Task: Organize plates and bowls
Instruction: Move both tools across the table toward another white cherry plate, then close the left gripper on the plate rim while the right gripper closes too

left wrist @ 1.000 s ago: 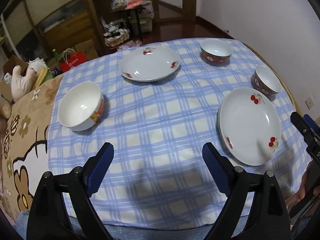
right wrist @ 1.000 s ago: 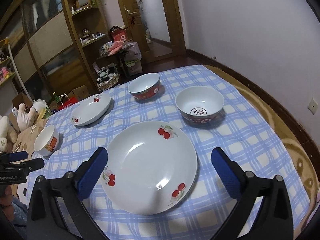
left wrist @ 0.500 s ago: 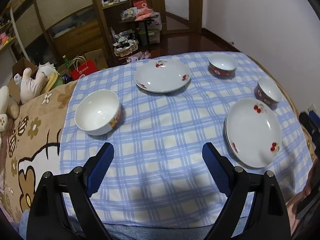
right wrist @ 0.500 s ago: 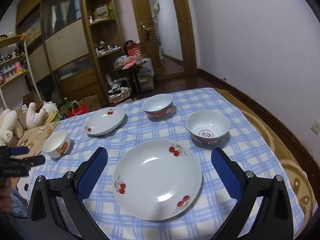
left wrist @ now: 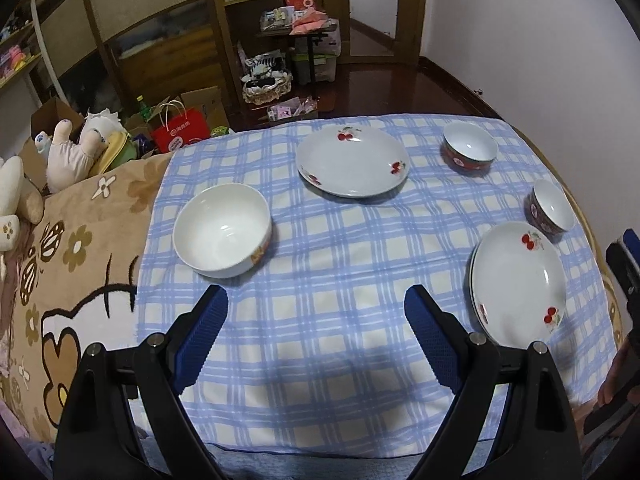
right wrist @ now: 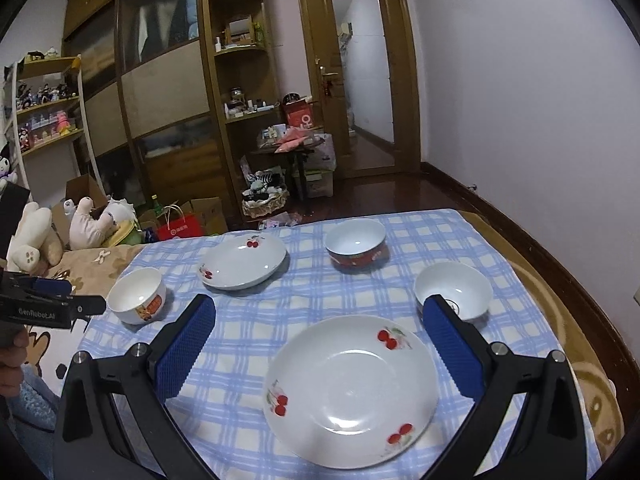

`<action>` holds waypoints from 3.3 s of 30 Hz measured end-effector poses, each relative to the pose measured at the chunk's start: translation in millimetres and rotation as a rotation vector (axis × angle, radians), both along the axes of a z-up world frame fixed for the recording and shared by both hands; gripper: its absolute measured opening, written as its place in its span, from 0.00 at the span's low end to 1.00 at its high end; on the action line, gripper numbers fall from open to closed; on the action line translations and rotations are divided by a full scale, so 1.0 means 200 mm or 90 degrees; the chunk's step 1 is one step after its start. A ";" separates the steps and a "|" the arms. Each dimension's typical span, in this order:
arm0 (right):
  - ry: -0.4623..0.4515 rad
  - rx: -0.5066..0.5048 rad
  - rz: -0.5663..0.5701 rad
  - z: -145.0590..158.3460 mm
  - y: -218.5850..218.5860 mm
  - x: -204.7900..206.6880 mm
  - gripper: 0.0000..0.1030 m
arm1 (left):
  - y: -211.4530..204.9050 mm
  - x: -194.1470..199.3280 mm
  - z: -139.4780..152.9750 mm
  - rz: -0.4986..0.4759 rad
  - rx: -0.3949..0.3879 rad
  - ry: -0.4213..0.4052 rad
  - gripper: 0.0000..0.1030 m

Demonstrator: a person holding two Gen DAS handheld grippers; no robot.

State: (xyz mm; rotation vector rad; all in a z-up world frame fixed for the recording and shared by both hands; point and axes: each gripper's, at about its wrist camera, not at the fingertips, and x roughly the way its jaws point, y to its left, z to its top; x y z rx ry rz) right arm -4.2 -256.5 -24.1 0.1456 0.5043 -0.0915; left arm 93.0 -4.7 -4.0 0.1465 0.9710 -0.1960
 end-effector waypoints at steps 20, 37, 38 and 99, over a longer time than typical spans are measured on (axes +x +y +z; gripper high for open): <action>0.042 -0.052 0.043 0.05 0.23 0.33 1.00 | 0.17 0.27 0.13 0.035 0.016 0.001 0.86; 0.064 -0.030 0.047 0.05 0.25 0.84 1.00 | 0.16 0.72 0.11 0.037 0.002 0.025 0.86; 0.066 -0.034 0.046 0.05 0.25 0.88 1.00 | 0.14 0.76 0.11 0.030 0.004 0.025 0.86; 0.391 0.160 0.088 -0.79 0.09 1.78 0.13 | -0.11 1.57 -0.80 0.003 -0.049 0.256 0.12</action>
